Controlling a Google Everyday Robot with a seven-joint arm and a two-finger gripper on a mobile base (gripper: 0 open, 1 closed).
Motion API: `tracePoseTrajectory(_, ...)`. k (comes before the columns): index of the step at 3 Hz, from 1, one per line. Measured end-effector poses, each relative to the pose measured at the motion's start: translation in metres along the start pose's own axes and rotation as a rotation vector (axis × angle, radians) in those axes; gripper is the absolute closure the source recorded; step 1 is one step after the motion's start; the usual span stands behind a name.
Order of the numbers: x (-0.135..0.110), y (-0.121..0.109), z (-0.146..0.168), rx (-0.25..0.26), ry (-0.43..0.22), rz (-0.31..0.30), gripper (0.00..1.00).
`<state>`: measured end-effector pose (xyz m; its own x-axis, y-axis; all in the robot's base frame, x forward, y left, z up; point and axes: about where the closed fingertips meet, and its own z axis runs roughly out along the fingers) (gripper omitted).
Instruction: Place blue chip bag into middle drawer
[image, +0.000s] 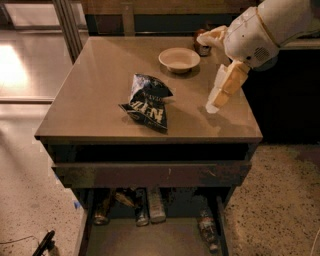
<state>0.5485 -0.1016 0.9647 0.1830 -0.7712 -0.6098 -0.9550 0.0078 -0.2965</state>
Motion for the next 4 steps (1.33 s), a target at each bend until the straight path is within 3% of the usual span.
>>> tracePoseTrajectory(1,-0.001,-0.001,0.003,-0.004,0.051,0.026,0.0)
tracePoseTrajectory(3,-0.001,-0.005,0.013,0.025,0.261,0.06,0.0)
tracePoseTrajectory(4,0.0,-0.007,0.018,0.026,0.298,0.065,0.0)
